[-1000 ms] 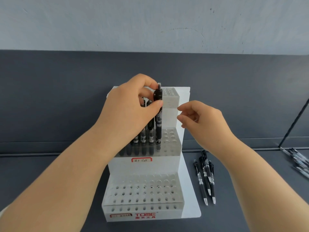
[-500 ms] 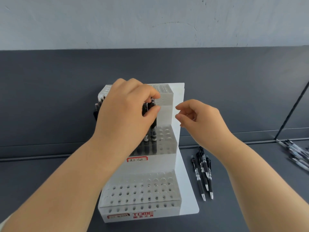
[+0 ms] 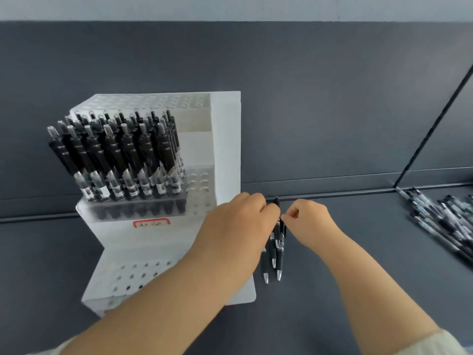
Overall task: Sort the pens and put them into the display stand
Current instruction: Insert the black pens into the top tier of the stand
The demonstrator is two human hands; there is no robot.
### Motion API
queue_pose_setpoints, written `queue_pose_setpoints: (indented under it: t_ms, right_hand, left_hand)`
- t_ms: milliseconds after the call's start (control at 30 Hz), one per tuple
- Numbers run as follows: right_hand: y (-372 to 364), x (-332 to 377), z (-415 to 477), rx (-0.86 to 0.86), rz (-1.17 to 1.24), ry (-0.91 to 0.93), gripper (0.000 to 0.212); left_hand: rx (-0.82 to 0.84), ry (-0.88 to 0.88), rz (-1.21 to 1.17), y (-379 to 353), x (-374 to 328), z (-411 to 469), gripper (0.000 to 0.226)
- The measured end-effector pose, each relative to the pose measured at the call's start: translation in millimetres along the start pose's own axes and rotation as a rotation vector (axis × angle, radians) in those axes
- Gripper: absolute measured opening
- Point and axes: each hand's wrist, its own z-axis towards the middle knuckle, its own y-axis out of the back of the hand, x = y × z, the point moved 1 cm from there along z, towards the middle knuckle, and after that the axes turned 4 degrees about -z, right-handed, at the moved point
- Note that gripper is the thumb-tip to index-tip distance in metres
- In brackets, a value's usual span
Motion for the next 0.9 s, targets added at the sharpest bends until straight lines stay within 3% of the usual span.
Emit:
queue_pose_setpoints:
  t_ms: [100,200,267,367,633,767,900]
  right_hand:
    - [-16.9,-16.8,7.5,0.086,-0.051,-0.052,0.039]
    - [-22.4,-21.3,12.1,0.158,-0.095,-0.067,0.039]
    - [-21.7,-20.1,14.8,0.208,-0.129,-0.058,0.037]
    - [-19.6,-16.7,19.9,0.295,-0.186,-0.016,0.035]
    - [-10.3,-32.0,23.0,0.323,-0.139,0.107,0.035]
    - [-8.9,-45.9,25.5,0.399,0.047,0.079,0.035]
    - [-5.0,-56.5,25.1,0.453,0.345,0.044,0.036]
  left_hand:
    - [0.214,0.123,-0.016,-21.3,-13.8,2.4,0.046]
    - [0.356,0.292,0.038,-38.1,-24.1,10.8,0.022]
    - [0.433,0.378,0.06,-48.4,-32.6,18.4,0.018]
    - [0.462,0.498,0.048,-66.3,-42.9,29.1,0.029]
    - [0.435,0.867,-0.021,-114.2,-29.7,43.6,0.022]
    - [0.469,0.966,-0.071,-119.0,-25.5,48.8,0.035]
    - [0.472,0.986,-0.131,-120.2,-25.5,51.3,0.032]
